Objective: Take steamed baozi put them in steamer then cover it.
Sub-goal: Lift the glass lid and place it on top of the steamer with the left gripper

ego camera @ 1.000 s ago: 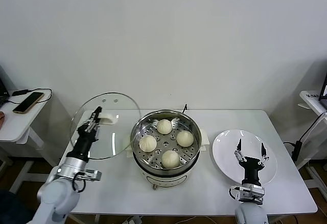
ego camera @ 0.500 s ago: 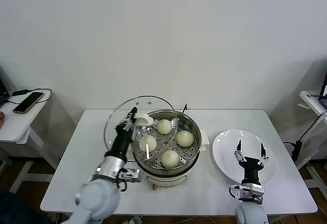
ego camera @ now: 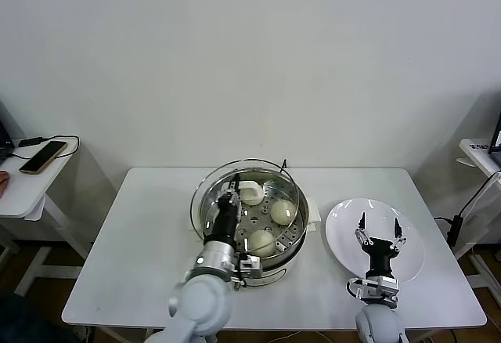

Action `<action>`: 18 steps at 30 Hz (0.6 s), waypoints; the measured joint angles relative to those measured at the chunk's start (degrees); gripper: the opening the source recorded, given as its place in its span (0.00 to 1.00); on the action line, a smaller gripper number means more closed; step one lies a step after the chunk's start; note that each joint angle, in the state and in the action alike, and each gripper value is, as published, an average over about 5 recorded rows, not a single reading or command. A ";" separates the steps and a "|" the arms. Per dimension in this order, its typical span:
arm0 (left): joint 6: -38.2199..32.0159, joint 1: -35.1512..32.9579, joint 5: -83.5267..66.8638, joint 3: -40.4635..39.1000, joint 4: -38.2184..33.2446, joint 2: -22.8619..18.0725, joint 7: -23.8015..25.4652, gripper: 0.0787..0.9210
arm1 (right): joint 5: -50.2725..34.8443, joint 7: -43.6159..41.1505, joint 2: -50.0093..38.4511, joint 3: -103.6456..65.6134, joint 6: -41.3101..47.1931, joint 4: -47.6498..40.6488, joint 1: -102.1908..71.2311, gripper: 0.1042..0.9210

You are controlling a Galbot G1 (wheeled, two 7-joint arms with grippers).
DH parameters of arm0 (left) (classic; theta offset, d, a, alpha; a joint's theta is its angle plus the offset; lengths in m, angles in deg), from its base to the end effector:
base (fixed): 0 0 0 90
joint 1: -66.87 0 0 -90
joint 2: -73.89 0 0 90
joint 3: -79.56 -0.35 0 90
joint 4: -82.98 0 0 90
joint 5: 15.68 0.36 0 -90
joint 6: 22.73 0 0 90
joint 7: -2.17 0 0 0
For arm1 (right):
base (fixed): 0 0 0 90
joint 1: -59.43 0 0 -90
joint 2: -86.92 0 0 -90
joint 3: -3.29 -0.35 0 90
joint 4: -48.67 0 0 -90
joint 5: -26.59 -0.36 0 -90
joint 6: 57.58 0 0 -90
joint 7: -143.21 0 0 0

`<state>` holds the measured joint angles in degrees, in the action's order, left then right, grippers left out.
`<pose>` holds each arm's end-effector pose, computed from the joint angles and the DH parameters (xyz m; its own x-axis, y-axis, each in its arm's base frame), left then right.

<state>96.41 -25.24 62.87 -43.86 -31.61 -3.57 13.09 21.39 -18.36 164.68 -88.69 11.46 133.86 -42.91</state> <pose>0.2644 -0.1325 -0.2445 -0.9877 0.1530 -0.0339 -0.0088 0.1615 0.9868 0.2714 -0.0927 -0.4370 -0.9415 0.3186 -0.1098 0.3294 0.9390 -0.0992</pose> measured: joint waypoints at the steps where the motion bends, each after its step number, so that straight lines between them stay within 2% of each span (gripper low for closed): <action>1: 0.29 0.12 0.61 -0.43 0.34 -0.46 0.12 0.13 | 0.01 -0.01 0.01 -0.04 0.02 -0.13 0.09 0.88; 18: 1.80 1.14 8.54 -3.72 5.41 -4.56 2.03 0.13 | 0.04 -0.21 0.15 -0.59 0.08 -0.81 0.29 0.88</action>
<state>98.21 -24.10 71.41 -47.58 -26.20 -8.13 15.12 21.44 -18.57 164.83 -89.28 11.54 133.05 -42.62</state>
